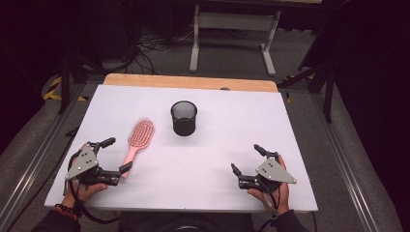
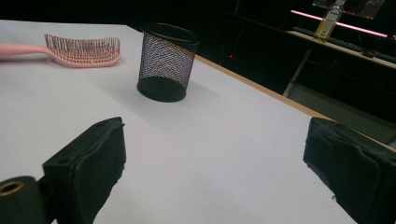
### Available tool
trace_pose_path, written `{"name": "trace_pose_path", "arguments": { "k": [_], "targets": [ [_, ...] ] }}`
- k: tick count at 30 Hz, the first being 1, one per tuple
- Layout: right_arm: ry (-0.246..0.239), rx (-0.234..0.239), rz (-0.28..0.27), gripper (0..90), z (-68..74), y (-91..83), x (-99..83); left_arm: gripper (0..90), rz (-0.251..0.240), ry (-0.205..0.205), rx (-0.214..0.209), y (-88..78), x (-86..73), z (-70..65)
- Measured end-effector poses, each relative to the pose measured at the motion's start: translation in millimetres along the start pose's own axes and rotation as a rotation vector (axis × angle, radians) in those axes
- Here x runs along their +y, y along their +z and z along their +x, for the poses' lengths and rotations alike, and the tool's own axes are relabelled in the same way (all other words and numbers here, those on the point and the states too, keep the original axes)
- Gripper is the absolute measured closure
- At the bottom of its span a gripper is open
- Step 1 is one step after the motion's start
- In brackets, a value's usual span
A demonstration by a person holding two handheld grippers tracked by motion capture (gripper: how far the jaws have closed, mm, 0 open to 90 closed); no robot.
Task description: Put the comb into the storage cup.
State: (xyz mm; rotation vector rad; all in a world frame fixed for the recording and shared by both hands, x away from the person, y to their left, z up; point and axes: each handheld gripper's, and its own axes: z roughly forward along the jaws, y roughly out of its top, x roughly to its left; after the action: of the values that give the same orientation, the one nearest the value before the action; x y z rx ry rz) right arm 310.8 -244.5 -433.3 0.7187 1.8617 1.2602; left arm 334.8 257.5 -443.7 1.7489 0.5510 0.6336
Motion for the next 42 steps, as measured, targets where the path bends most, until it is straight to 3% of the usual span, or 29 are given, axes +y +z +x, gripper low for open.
{"name": "trace_pose_path", "arguments": {
  "k": [3, 4, 6, 13, 16, 17, 18, 19, 20, 22, 23, 24, 25, 26, 27, 29, 31, 33, 35, 36, 39, 42],
  "targets": [
    [0.002, -0.009, 0.001, 6.3, -1.8, -1.5, -0.1, 6.7, 0.005, -0.007, 0.01, -0.4, 0.1, 1.4],
    [0.003, -0.01, 0.001, 6.4, -2.7, -2.0, -0.2, 8.1, 0.009, -0.02, 0.034, 0.0, 0.1, 1.8],
    [0.003, -0.017, 0.011, 6.4, -4.0, -1.9, -0.6, 8.2, 0.015, -0.076, 0.034, 0.7, -1.4, 5.6],
    [0.008, -0.016, 0.034, 6.7, -6.8, 1.0, -0.7, 8.0, 0.046, -0.097, 0.036, -1.5, 2.0, 8.1],
    [0.004, -0.016, 0.042, 6.8, -6.8, 1.4, -1.3, 8.5, 0.145, -0.143, 0.055, 1.3, 7.5, 11.5],
    [0.001, -0.017, 0.047, 6.8, -6.7, 1.8, -1.9, 11.5, 0.259, -0.184, 0.064, 5.3, 11.1, 15.6],
    [0.001, -0.017, 0.047, 6.8, -6.7, 1.8, -1.9, 11.5, 0.259, -0.184, 0.064, 5.3, 11.1, 15.6],
    [0.001, -0.017, 0.052, 6.8, -7.0, 2.3, -2.1, 11.5, 0.308, -0.22, 0.096, 6.2, 14.0, 18.4],
    [0.006, -0.016, 0.06, 6.8, -7.6, 4.3, -2.7, 12.5, 0.325, -0.24, 0.082, 6.1, 15.7, 20.8],
    [0.024, -0.004, 0.067, 7.0, -8.1, 6.9, -3.5, 12.7, 0.381, -0.255, 0.109, 7.9, 19.5, 23.8],
    [0.021, -0.001, 0.073, 7.2, -7.9, 8.3, -4.2, 12.8, 0.438, -0.277, 0.11, 11.5, 23.3, 27.6],
    [0.021, -0.001, 0.073, 7.2, -7.9, 8.3, -4.2, 12.3, 0.438, -0.277, 0.11, 11.5, 23.3, 27.6],
    [0.018, 0.003, 0.077, 7.2, -8.4, 9.3, -5.2, 11.9, 0.507, -0.311, 0.105, 17.5, 28.7, 30.9],
    [0.018, 0.003, 0.077, 7.2, -8.4, 9.3, -5.2, 12.2, 0.507, -0.311, 0.105, 17.5, 28.7, 30.9],
    [0.017, 0.004, 0.088, 7.2, -8.2, 10.1, -5.9, 13.1, 0.652, -0.343, 0.014, 29.6, 33.1, 35.4],
    [0.018, 0.007, 0.093, 7.2, -8.1, 10.7, -6.2, 14.3, 0.677, -0.346, -0.004, 34.6, 35.4, 37.3],
    [0.019, 0.013, 0.106, 7.2, -7.3, 11.4, -6.2, 16.2, 0.705, -0.363, 0.033, 44.6, 39.1, 43.0],
    [0.013, 0.018, 0.102, 7.2, -5.9, 11.5, -5.6, 13.2, 0.777, -0.386, 0.033, 57.6, 38.1, 46.9],
    [0.008, 0.017, 0.107, 7.3, -5.2, 11.6, -5.8, 16.3, 0.807, -0.398, 0.053, 65.1, 34.6, 48.5],
    [0.009, 0.019, 0.109, 7.3, -5.6, 11.5, -6.3, 15.4, 0.838, -0.411, 0.029, 70.3, 29.9, 50.3],
    [0.008, 0.012, 0.113, 8.3, -6.6, 11.2, -7.1, 16.7, 0.887, -0.442, 0.023, 80.0, 20.4, 52.0],
    [0.004, 0.012, 0.113, 8.4, -5.6, 11.6, -6.8, 16.7, 0.887, -0.452, 0.012, 86.2, 16.8, 49.5]
  ]
}}
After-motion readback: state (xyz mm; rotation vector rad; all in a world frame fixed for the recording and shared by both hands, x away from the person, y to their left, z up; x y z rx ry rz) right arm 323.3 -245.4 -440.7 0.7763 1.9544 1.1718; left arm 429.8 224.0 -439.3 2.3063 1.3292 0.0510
